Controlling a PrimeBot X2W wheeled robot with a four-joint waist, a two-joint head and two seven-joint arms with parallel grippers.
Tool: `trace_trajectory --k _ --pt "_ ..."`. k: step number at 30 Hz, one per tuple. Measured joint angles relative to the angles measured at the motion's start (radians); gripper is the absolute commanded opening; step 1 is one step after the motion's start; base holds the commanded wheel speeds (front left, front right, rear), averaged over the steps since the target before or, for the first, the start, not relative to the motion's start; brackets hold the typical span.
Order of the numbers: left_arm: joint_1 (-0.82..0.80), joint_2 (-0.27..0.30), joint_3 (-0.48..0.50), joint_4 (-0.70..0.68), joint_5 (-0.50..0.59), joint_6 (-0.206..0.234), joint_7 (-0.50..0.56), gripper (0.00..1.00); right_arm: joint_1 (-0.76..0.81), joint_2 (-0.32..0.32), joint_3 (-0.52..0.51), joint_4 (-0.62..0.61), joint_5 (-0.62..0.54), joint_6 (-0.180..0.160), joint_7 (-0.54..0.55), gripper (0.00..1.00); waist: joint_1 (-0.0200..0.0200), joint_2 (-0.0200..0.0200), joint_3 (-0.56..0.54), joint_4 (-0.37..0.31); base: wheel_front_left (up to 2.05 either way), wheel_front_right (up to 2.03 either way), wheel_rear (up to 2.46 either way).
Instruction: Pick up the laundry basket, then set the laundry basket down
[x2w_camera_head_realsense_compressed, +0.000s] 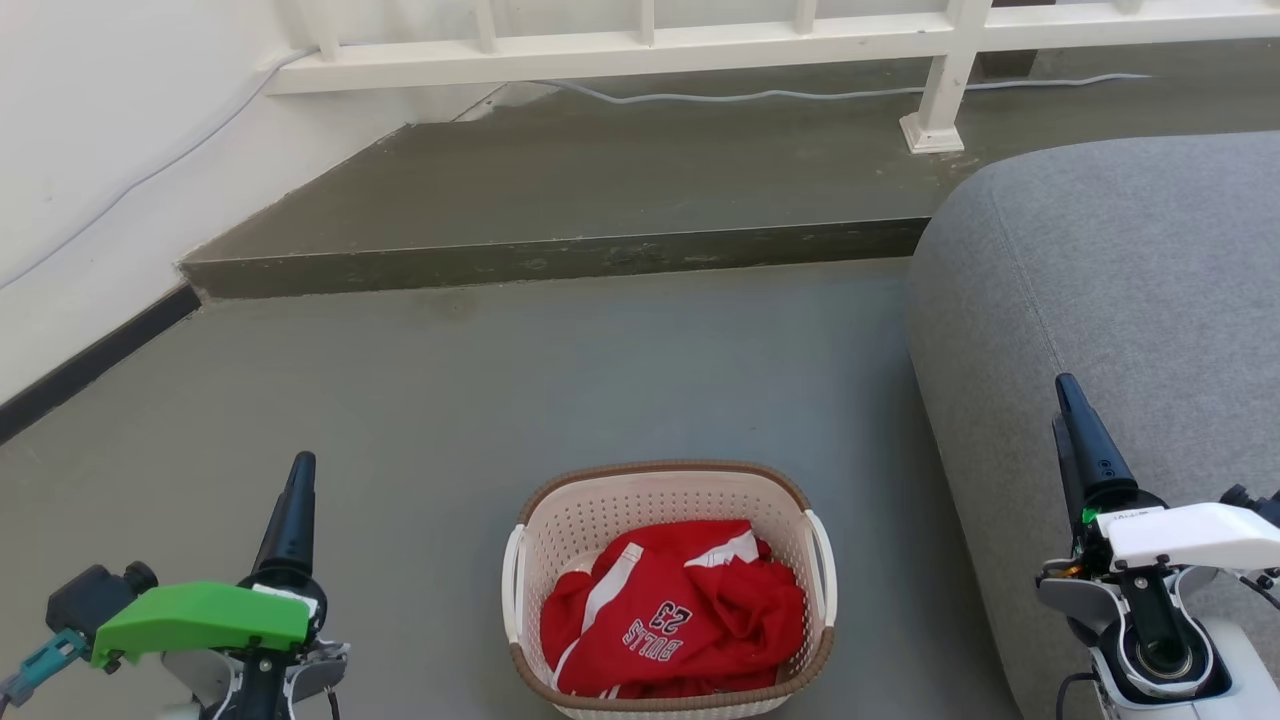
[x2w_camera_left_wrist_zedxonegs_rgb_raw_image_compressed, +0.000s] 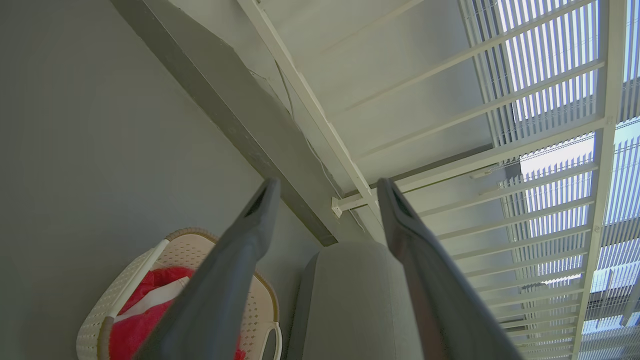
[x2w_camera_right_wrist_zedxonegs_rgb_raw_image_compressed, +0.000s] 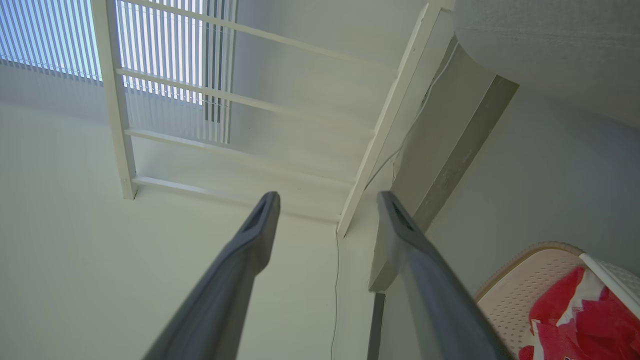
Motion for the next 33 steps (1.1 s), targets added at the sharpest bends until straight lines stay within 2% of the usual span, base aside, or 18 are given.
trace_trajectory --k 8,12,24,33 --pt "-0.001 0.006 -0.027 -0.005 0.165 0.002 -0.028 1.0 -0.001 -0.033 0.046 -0.005 -0.119 0.0 -0.03 1.0 0.0 0.0 0.002 0.001 0.0 0.0 0.0" --pt "-0.003 0.006 -0.036 -0.009 0.241 0.018 -0.04 1.0 -0.008 -0.052 0.058 -0.001 -0.192 0.0 -0.046 1.0 0.0 0.0 0.004 0.001 0.0 0.0 0.0" --pt "-0.017 0.005 -0.081 -0.017 0.447 0.045 -0.08 1.0 -0.04 -0.066 0.083 -0.005 -0.426 0.0 -0.085 1.0 0.0 0.0 0.006 0.002 0.0 0.0 0.0" --pt "-0.024 0.0 -0.096 -0.03 0.572 0.054 -0.115 1.0 -0.042 -0.066 0.116 -0.004 -0.554 0.001 -0.114 1.0 0.0 0.0 0.011 0.005 0.0 0.0 0.0"
